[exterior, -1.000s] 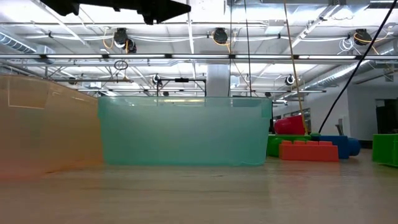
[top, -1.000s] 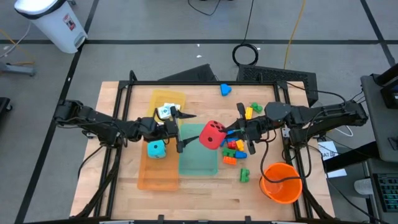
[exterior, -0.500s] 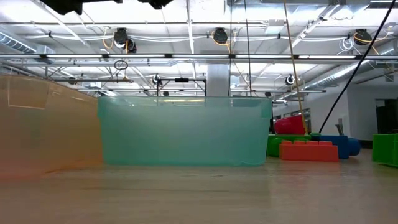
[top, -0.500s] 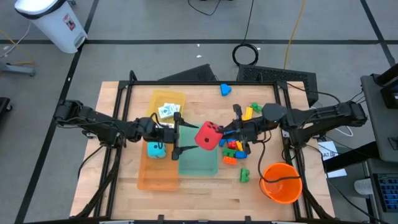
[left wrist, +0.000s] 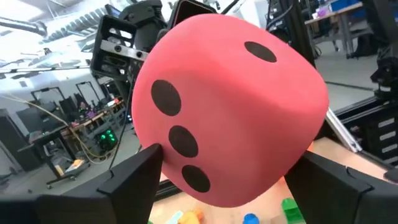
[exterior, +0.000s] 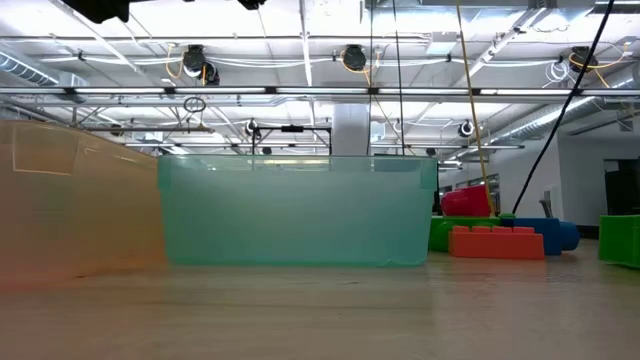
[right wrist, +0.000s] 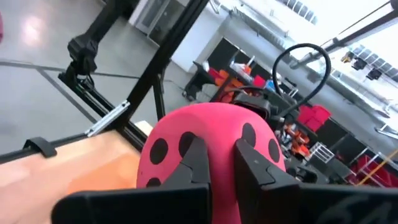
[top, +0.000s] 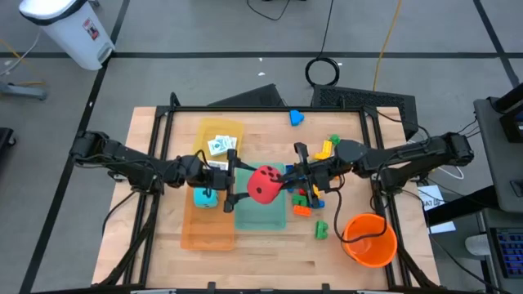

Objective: Pick & Place Toys
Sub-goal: Put the red dice into the orange bin

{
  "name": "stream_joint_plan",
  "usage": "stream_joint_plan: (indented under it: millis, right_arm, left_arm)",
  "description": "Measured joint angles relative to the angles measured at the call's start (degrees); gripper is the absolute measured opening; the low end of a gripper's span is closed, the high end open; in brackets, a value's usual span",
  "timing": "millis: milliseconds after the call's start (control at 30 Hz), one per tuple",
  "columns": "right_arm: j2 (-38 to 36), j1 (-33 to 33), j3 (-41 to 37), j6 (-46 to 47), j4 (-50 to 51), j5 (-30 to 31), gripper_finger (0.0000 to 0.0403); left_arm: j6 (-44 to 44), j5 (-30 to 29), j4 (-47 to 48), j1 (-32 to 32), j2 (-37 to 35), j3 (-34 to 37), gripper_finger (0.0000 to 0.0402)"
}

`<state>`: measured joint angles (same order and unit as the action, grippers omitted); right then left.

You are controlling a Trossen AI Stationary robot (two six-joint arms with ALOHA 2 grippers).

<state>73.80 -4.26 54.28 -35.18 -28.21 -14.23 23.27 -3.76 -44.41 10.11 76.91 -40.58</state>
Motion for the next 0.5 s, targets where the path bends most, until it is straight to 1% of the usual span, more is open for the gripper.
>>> stream_joint_plan:
  millis: [100, 233, 300, 500]
  right_arm:
    - [0.06, 0.94, 0.02, 0.9, 0.83, -0.42, 0.0003]
    - [-0.01, 1.99, 0.09, 2.87, 2.0, -0.94, 0.0003]
    - [-0.05, 2.16, 0.13, 3.05, 2.34, -0.74, 0.0003]
    - [-0.07, 2.17, 0.15, 3.17, 3.92, -0.45, 0.0003]
  left_arm:
    - [3.06, -0.24, -1.03, 1.02, 0.02, 0.0, 0.0277]
    - [3.67, -0.64, -2.56, 1.59, 0.02, 0.0, 0.0197]
    - [3.82, -0.64, -3.14, 1.59, 0.02, 0.0, 0.0165]
    - [4.11, 0.38, -3.05, 1.5, 0.04, 0.0, 0.0161]
